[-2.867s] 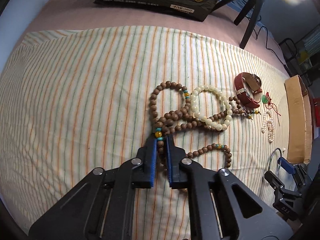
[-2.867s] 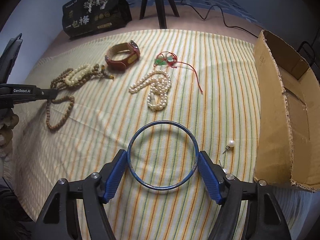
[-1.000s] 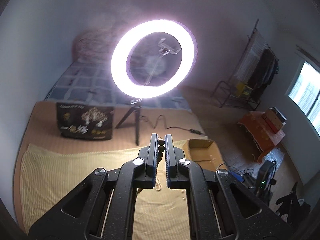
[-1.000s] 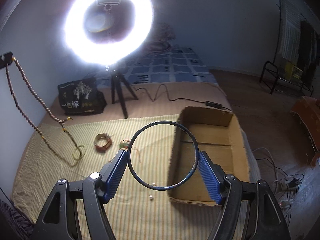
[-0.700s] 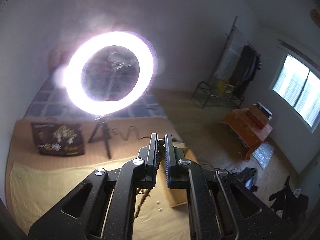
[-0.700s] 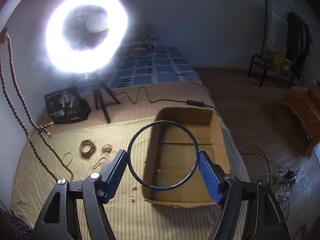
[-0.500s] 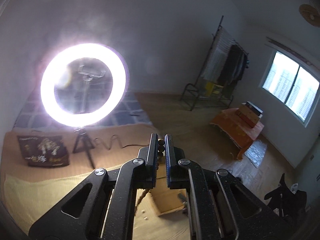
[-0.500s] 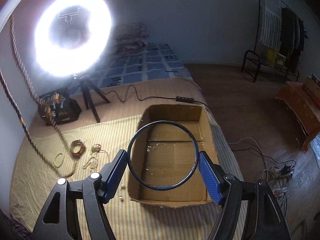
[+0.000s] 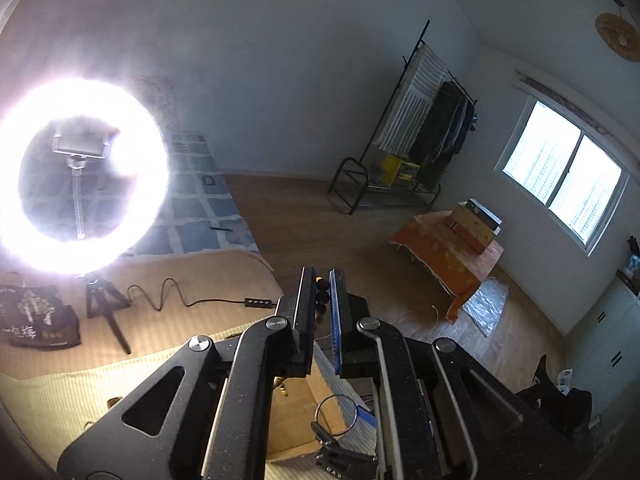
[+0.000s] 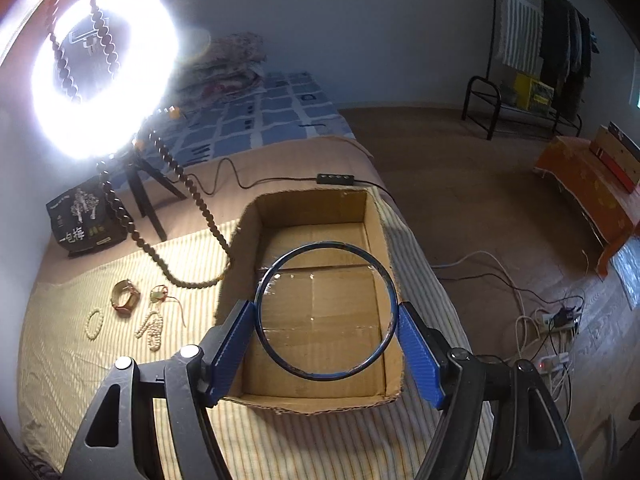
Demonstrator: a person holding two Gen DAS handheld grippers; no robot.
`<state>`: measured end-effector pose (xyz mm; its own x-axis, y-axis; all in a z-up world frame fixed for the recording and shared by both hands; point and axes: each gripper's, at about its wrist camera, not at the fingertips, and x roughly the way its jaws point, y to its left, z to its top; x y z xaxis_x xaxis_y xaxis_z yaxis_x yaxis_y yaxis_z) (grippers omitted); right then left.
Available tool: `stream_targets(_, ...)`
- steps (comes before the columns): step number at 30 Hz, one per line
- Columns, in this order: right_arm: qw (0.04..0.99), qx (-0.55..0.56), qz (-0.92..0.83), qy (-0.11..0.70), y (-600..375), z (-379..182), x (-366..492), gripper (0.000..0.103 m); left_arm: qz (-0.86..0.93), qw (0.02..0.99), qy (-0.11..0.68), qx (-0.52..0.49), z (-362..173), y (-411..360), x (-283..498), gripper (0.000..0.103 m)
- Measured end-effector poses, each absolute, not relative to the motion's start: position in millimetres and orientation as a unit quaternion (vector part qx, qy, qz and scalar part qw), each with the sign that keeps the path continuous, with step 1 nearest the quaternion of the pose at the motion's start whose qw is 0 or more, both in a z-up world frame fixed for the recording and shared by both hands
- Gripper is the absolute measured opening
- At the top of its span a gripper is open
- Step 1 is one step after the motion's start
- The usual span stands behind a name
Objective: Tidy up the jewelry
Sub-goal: 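Lift and carry the necklace and bangle over the cardboard box with both tools, then open the left tool dropping the necklace while the right tool releases the bangle into the box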
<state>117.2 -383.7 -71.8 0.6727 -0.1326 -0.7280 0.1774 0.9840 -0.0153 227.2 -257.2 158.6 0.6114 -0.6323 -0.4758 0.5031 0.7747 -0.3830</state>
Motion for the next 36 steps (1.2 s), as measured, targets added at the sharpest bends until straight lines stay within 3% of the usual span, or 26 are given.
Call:
stream_targets(30, 0.880, 0.023, -0.093, 0.465, -396.8, -122.8, 137.5, 0.074, -0.283, 0.841, 0.458, -0.052, -5.8, -322.6, 284.1, 0.005)
stream_targets(32, 0.880, 0.020, -0.093, 0.465, -395.6, -122.8, 137.7, 0.078, -0.287, 0.837, 0.463, -0.045, -9.4, -322.8, 283.6, 0.006)
stream_targets(34, 0.881, 0.021, -0.092, 0.463, -394.2, -121.2, 137.4, 0.087, -0.287, 0.839, 0.460, -0.038, -10.1, -318.7, 280.4, 0.026)
stream_targets(36, 0.885, 0.023, -0.088, 0.456, -391.3, -117.2, 135.9, 0.087, -0.289, 0.843, 0.452, -0.035, -8.4, -312.2, 277.0, 0.035)
